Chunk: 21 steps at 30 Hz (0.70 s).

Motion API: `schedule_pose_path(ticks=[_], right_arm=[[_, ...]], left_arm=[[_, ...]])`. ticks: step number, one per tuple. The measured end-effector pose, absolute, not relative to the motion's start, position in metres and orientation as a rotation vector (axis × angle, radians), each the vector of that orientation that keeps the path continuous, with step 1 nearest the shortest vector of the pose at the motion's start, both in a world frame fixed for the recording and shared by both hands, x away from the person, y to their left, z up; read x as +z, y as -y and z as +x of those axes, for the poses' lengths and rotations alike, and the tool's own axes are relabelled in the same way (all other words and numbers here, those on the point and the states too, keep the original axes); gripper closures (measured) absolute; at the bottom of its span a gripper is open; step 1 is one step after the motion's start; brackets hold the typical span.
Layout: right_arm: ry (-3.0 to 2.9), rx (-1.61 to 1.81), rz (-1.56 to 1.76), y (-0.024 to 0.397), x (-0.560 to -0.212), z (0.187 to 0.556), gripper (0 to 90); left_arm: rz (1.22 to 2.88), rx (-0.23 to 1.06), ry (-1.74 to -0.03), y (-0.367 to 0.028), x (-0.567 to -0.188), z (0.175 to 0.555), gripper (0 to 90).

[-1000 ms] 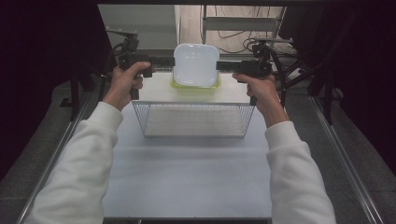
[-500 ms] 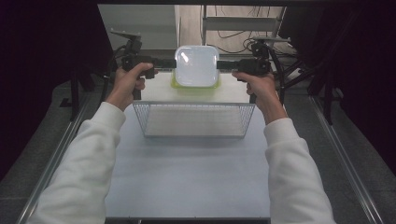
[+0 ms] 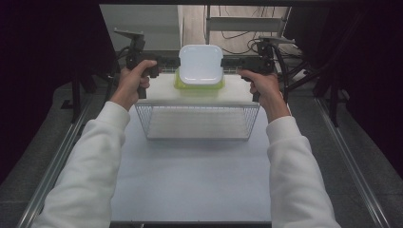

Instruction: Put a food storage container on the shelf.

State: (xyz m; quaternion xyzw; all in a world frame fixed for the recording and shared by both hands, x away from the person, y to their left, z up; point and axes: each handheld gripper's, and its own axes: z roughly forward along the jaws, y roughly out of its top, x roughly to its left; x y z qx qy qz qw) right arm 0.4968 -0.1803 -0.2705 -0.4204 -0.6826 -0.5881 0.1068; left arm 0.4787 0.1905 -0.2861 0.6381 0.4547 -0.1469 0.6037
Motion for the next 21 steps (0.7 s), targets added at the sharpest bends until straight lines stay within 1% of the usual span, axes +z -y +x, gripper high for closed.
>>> schedule_pose_path(ticks=[5,9,12,21], right_arm=[[1.944,-1.725,-1.268,0.179,-0.274,0.507,74.7],[1.902,-1.708,-1.289,0.179,-0.278,0.511,72.6],[1.886,-1.676,-1.322,0.177,-0.282,0.515,69.8],[1.823,-1.69,-1.341,0.177,-0.288,0.519,69.0]], left_arm=[[1.43,-0.391,-1.107,-0.193,-0.289,0.489,79.0],[1.412,-0.404,-1.131,-0.194,-0.291,0.493,78.0],[1.419,-0.393,-1.168,-0.194,-0.294,0.497,76.9],[1.405,-0.385,-1.17,-0.194,-0.296,0.5,76.1]])
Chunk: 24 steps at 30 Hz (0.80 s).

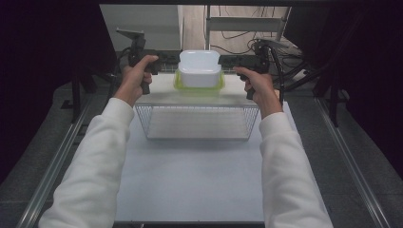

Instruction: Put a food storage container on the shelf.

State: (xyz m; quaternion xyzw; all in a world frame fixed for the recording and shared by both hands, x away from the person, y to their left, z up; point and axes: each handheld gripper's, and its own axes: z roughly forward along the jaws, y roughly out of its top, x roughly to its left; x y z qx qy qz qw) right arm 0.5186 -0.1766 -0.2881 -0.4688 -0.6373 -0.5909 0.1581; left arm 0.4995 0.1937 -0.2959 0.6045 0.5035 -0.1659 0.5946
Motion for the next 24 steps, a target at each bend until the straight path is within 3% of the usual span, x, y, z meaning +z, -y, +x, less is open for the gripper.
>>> schedule_pose_path(ticks=[11,15,16,20,24], right_arm=[[1.798,-1.691,-1.354,0.176,-0.289,0.518,66.1],[1.855,-1.756,-1.355,0.175,-0.282,0.511,51.4],[1.855,-1.756,-1.355,0.175,-0.282,0.511,51.4],[2.009,-1.812,-1.338,0.179,-0.27,0.497,42.8],[2.074,-1.829,-1.289,0.183,-0.265,0.485,40.4]], left_arm=[[1.408,-0.375,-1.169,-0.191,-0.296,0.498,72.2],[1.416,-0.279,-1.13,-0.192,-0.29,0.489,53.1],[1.416,-0.279,-1.13,-0.192,-0.29,0.489,49.7],[1.479,-0.181,-1.065,-0.192,-0.284,0.471,41.1],[1.515,-0.126,-1.021,-0.192,-0.281,0.457,35.7]])
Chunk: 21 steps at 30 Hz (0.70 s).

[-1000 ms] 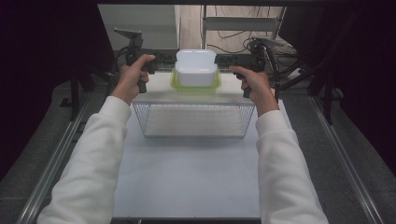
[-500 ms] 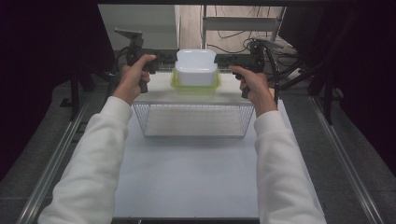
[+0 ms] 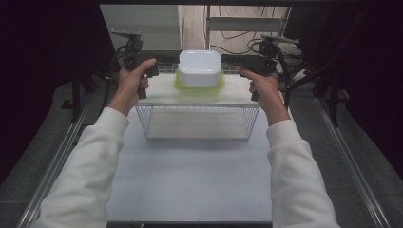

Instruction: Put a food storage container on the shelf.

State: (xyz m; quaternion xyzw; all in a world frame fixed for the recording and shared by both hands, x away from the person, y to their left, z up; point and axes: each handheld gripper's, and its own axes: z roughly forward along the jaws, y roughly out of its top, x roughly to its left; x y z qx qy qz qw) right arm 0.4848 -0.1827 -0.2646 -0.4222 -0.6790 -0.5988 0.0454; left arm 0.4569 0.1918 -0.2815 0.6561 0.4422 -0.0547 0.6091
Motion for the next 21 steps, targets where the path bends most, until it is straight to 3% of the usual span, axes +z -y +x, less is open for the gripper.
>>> schedule_pose_path(ticks=[9,21], right_arm=[[2.251,-1.777,-1.166,0.198,-0.271,0.44,35.4],[2.512,-1.606,-1.123,0.213,-0.307,0.389,33.8]], left_arm=[[1.609,-0.028,-0.958,-0.202,-0.288,0.405,27.5],[1.736,-0.01,-0.927,-0.209,-0.343,0.336,27.1]])
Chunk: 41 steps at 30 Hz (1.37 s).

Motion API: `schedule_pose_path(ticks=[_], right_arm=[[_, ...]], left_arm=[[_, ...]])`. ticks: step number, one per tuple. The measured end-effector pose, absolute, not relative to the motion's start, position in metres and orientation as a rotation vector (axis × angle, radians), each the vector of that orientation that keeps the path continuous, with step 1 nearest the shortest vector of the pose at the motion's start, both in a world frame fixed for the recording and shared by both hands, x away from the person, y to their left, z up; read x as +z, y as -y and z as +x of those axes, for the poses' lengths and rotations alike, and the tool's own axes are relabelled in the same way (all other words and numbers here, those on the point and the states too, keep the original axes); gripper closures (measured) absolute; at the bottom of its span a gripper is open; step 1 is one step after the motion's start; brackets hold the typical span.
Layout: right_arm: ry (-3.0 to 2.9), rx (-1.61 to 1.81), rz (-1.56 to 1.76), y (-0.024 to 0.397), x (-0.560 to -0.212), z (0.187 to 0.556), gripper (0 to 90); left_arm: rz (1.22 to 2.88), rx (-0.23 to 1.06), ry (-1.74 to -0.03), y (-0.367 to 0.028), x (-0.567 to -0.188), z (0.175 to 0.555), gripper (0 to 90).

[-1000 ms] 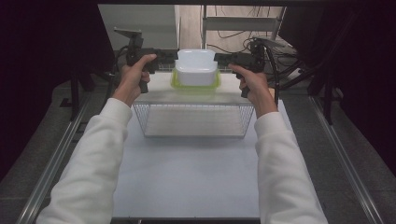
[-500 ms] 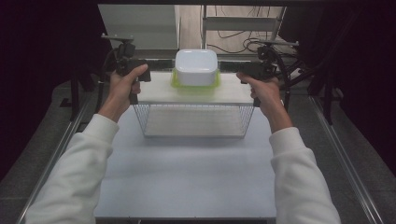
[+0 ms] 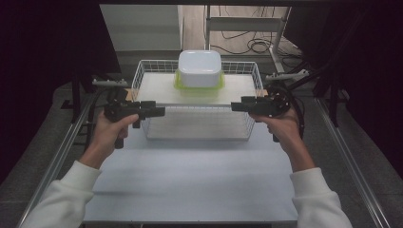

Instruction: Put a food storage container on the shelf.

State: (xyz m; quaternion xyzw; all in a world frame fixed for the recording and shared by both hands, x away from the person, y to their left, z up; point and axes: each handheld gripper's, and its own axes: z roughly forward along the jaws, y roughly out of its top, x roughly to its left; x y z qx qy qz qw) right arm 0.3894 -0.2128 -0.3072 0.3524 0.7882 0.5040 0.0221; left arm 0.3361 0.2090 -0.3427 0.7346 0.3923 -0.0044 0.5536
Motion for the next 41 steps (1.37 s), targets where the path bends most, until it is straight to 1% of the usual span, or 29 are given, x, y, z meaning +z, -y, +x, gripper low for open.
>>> schedule_pose_path(ticks=[2,5,6,7,13,14,15,16,18,22,23,24,34,41], right_arm=[[-2.472,1.543,1.081,0.215,-0.321,0.377,33.4],[-2.495,1.54,1.073,0.216,-0.33,0.369,33.3],[-2.512,1.532,1.072,0.217,-0.341,0.362,33.1],[-2.512,1.532,1.072,0.217,-0.341,0.362,33.1],[-2.566,1.503,1.111,0.224,-0.375,0.342,32.7],[-2.584,1.48,1.137,0.227,-0.387,0.337,32.7],[-2.584,1.48,1.137,0.227,-0.387,0.337,32.7],[-2.608,1.437,1.155,0.23,-0.4,0.332,32.4],[-2.613,1.421,1.163,0.231,-0.407,0.33,32.4],[-2.631,1.377,1.201,0.239,-0.432,0.321,32.3],[-2.642,1.357,1.208,0.239,-0.435,0.321,31.9],[-2.641,1.348,1.214,0.239,-0.437,0.321,32.0],[-2.624,1.341,1.198,0.238,-0.439,0.321,31.6],[-2.609,1.339,1.171,0.238,-0.439,0.318,29.3]], left_arm=[[1.766,-0.001,-0.924,-0.208,-0.357,0.323,27.2],[1.792,0.012,-0.922,-0.207,-0.367,0.315,27.3],[1.829,0.039,-0.925,-0.206,-0.376,0.307,27.5],[1.829,0.039,-0.925,-0.206,-0.376,0.307,27.6],[1.916,0.05,-0.928,-0.198,-0.406,0.286,27.7],[1.923,0.038,-0.927,-0.197,-0.411,0.284,27.5],[1.937,0.044,-0.927,-0.196,-0.413,0.282,27.5],[1.939,0.045,-0.93,-0.195,-0.418,0.278,27.6],[1.93,0.016,-0.939,-0.194,-0.427,0.275,27.6],[1.935,0.015,-0.995,-0.197,-0.448,0.273,27.7],[1.935,0.015,-0.995,-0.197,-0.448,0.273,27.7],[1.935,0.034,-1.008,-0.199,-0.452,0.273,27.9],[1.919,0.047,-1.038,-0.206,-0.456,0.272,28.0],[1.905,0.052,-1.044,-0.206,-0.456,0.273,27.7]])
